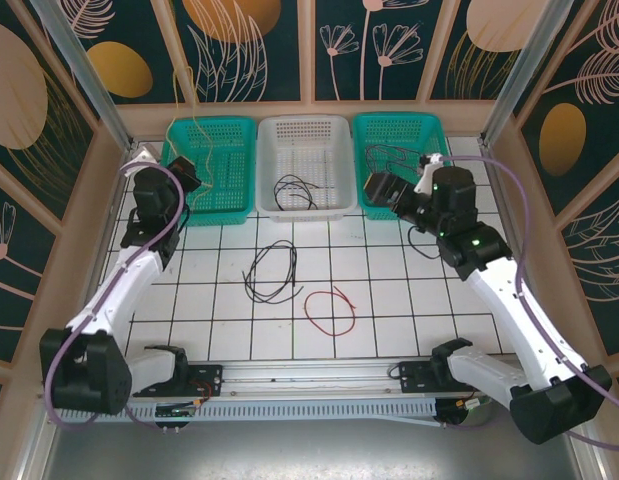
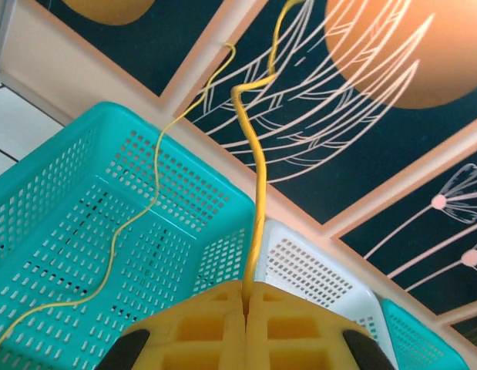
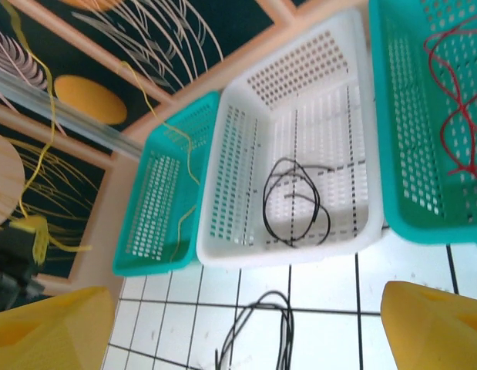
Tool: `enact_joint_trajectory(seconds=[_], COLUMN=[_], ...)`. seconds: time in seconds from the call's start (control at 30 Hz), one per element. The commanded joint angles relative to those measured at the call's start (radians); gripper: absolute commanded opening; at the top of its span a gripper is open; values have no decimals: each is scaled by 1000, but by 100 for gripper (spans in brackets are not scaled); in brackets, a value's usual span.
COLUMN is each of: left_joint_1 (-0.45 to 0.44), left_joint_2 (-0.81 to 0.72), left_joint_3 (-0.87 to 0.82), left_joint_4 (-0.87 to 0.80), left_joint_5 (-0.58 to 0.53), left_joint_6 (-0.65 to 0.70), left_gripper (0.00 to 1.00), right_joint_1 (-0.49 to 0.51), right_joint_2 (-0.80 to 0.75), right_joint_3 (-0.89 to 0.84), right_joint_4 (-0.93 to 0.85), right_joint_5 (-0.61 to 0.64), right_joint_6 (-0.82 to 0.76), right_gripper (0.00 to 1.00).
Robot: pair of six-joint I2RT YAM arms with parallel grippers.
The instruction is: Untangle the cables
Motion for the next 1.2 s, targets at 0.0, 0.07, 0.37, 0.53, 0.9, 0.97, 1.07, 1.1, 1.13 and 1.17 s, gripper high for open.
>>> enact_joint_trajectory(seconds=[0.0,0.07,0.37,0.53,0.9,0.97,1.07,1.1,1.13,1.17], left_joint_1=[20,34,42,42,42,42,41,42,42,42], left_joint_2=[73,119,313,369,468,500,510,506,504,504], left_joint_3=[21,13,46,28,33,67,89,99,108,132], left_joint_4=[122,150,195,212,199,151,92,72,43,16], left_joint_5=[8,32,124,150,294,331,331,326,322,318], left_joint_6=[-72,-107,-170,-185,-216,-197,-176,-161,-145,-124], left_gripper=[0,0,0,0,5,30,52,56,58,59], right_joint_1=[47,66,140,141,164,166,172,173,174,176], right_joint_2=[-6,-4,7,5,14,16,12,11,10,10], right_joint_3=[-24,-31,-55,-75,-72,-70,-66,-65,-64,-65], right_joint_4=[48,57,56,63,71,71,66,66,66,66], right_joint_5=[55,62,111,116,118,121,131,134,135,136], right_joint_6=[34,44,55,63,63,64,64,64,63,63], right_gripper=[89,89,89,89,89,89,89,89,89,89])
